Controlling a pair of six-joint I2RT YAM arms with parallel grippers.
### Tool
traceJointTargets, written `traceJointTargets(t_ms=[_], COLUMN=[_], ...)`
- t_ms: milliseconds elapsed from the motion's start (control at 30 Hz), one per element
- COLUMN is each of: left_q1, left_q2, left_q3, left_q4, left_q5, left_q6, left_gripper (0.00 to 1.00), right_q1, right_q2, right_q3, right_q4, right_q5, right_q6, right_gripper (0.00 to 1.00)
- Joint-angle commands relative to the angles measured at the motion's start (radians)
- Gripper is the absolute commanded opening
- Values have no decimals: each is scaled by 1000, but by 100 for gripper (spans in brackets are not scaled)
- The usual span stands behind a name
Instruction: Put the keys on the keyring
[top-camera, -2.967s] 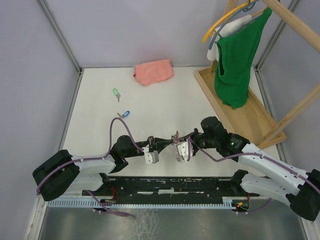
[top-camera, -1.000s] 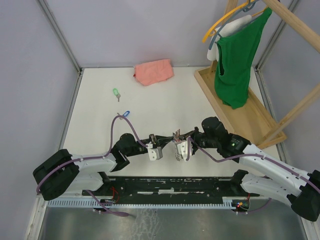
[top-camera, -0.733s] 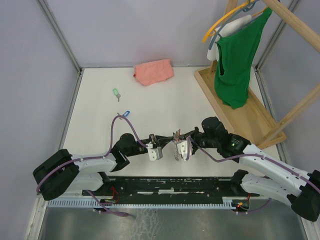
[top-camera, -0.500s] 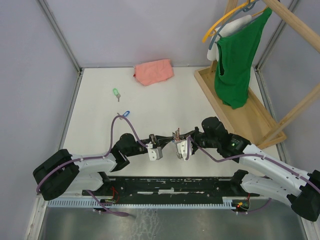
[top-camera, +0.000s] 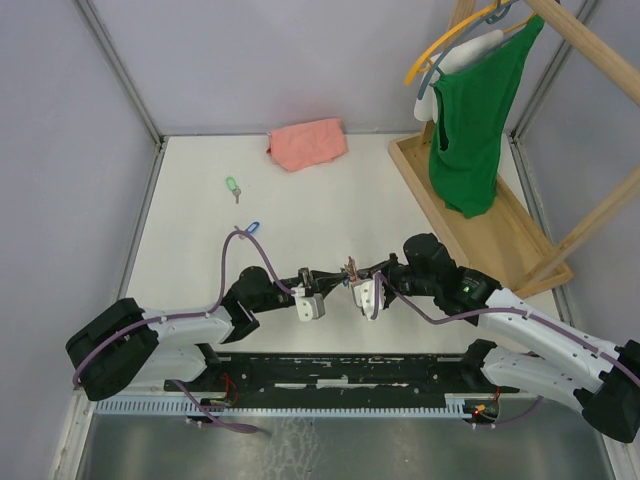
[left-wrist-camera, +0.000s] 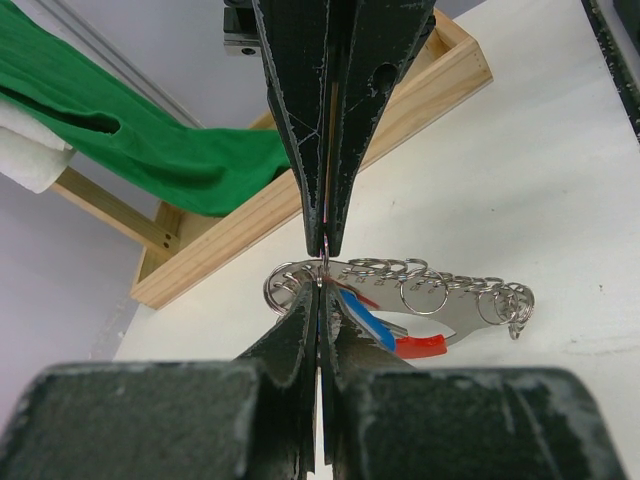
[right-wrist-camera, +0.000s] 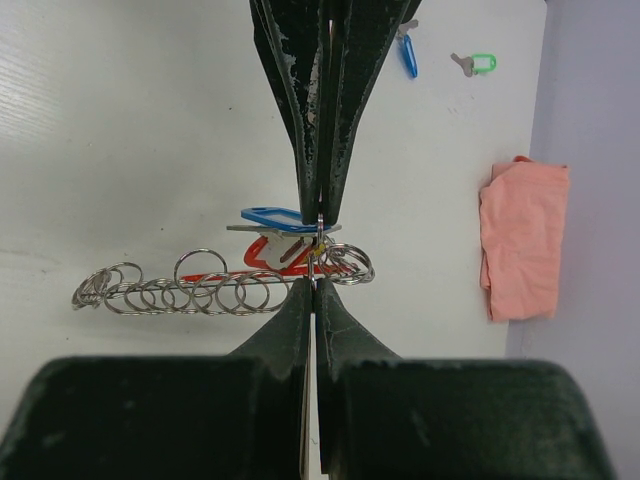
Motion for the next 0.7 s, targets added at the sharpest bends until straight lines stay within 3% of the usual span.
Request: traceJointTargets(t_ms=[0, 667], left_q1=[-7, -6], left_q2=[2, 12], left_q3=[38, 48], left_q4=[55, 54], left_q5=[21, 22], left_q6=[-38, -50], left_gripper=[3, 3], right_q1=[5, 5], right_q2=[-13, -14], right_q3=[29, 27], right_q4=[70, 81], right_q5=[-8, -17], right_q6=[12, 22], right_gripper=[1, 1])
